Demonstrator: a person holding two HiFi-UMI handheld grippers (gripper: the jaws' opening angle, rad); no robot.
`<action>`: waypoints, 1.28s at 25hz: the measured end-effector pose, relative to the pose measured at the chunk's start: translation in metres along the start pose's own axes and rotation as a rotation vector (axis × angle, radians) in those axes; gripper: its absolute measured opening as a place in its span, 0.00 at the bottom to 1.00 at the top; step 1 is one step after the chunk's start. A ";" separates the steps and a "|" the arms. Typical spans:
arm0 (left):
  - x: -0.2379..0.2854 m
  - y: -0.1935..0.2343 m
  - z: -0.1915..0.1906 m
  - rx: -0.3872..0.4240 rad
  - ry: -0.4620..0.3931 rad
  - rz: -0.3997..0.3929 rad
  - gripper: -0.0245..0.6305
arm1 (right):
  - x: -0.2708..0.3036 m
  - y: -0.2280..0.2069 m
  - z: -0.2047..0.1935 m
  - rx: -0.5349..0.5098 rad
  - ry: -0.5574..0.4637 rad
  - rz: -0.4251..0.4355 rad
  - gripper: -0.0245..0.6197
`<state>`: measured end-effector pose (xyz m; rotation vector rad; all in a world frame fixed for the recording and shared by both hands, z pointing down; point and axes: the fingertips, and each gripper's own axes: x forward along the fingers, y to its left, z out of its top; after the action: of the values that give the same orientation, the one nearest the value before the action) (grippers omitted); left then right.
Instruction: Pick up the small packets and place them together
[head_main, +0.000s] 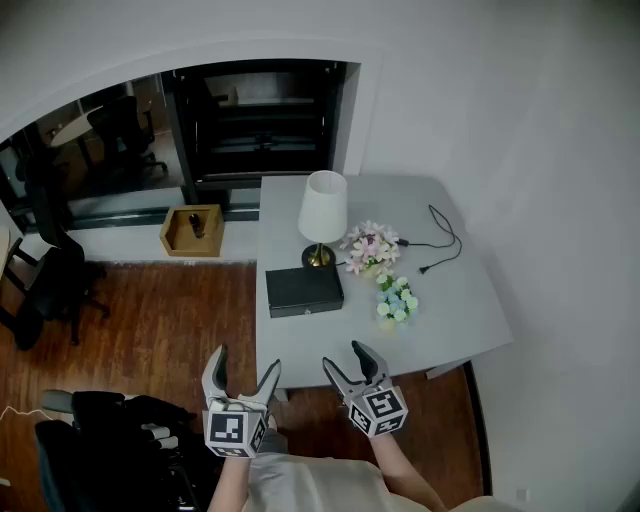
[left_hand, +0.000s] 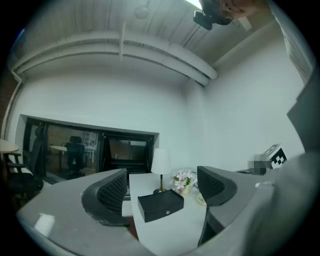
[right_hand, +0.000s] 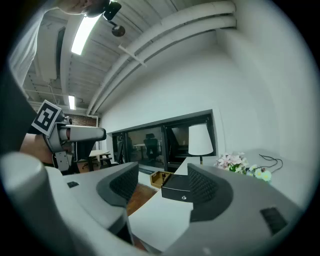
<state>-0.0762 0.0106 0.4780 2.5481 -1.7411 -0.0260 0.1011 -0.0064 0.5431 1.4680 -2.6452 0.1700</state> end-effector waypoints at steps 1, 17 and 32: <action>0.006 0.011 -0.001 -0.003 -0.001 -0.008 0.68 | 0.013 0.001 -0.005 0.010 0.014 -0.012 0.48; 0.097 0.082 -0.004 -0.030 0.045 -0.050 0.68 | 0.182 -0.050 -0.166 0.151 0.486 -0.030 0.39; 0.078 0.114 -0.025 -0.061 0.112 0.171 0.68 | 0.233 -0.078 -0.241 0.344 0.691 -0.028 0.16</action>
<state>-0.1533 -0.1024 0.5104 2.3028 -1.8775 0.0689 0.0555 -0.2058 0.8201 1.2166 -2.0873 0.9733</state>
